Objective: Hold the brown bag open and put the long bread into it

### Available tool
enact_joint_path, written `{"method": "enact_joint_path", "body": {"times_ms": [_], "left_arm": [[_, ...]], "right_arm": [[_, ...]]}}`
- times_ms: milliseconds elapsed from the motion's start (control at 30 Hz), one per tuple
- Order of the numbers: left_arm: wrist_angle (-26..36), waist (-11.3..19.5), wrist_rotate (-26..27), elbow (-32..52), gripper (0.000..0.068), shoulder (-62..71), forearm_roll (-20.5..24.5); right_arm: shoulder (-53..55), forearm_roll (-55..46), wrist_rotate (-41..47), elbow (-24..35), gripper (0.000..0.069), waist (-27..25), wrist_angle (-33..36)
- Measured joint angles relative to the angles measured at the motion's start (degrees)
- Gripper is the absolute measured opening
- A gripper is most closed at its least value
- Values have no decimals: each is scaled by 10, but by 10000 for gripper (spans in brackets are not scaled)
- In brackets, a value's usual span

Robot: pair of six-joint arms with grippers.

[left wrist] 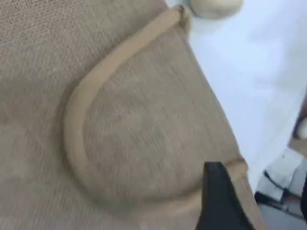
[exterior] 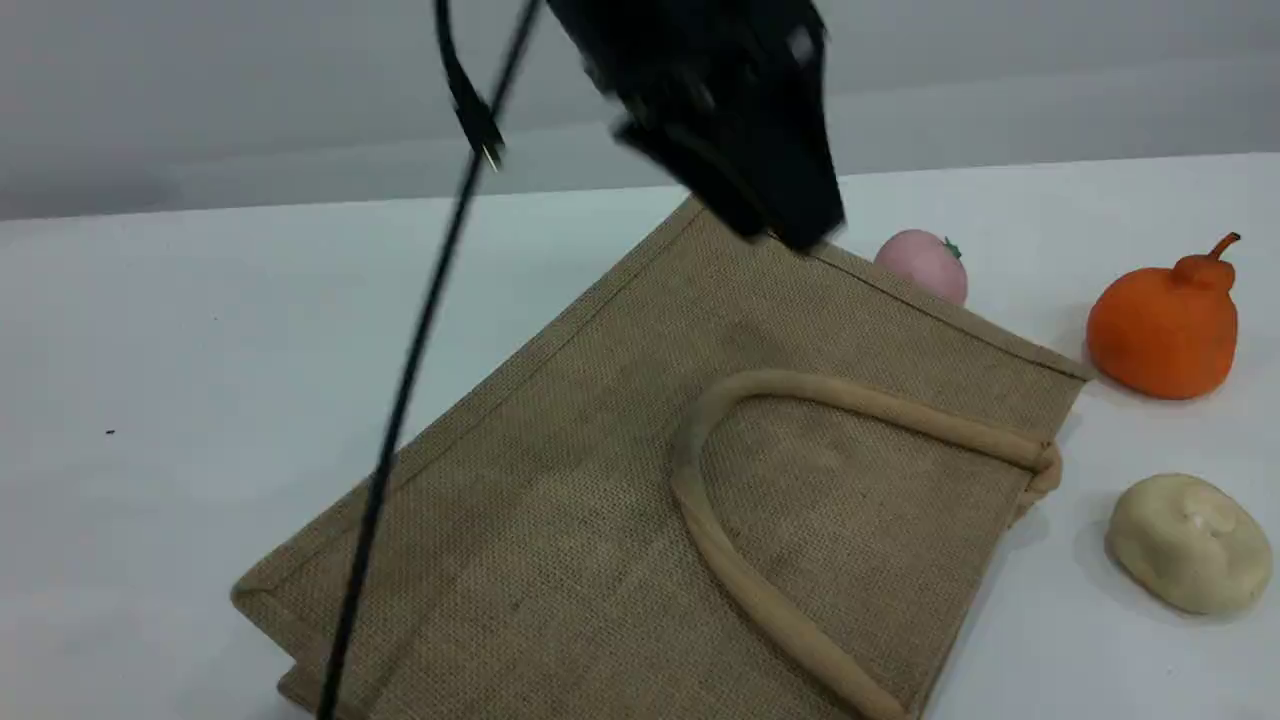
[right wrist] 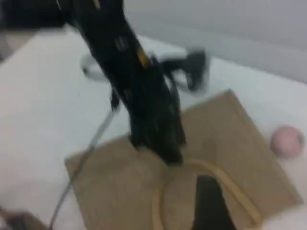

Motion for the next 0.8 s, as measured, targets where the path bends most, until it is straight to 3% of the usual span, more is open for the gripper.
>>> {"method": "enact_joint_path", "body": {"times_ms": [200, 500, 800], "left_arm": [[42, 0, -38, 1, 365, -103, 56], [68, -1, -75, 1, 365, -259, 59], [68, -1, -148, 4, 365, -408, 89]], "right_arm": [[-59, -48, 30, 0, 376, 0, 65], [-182, -157, 128, 9, 376, 3, 90], [-348, -192, 165, 109, 376, 3, 89]]}}
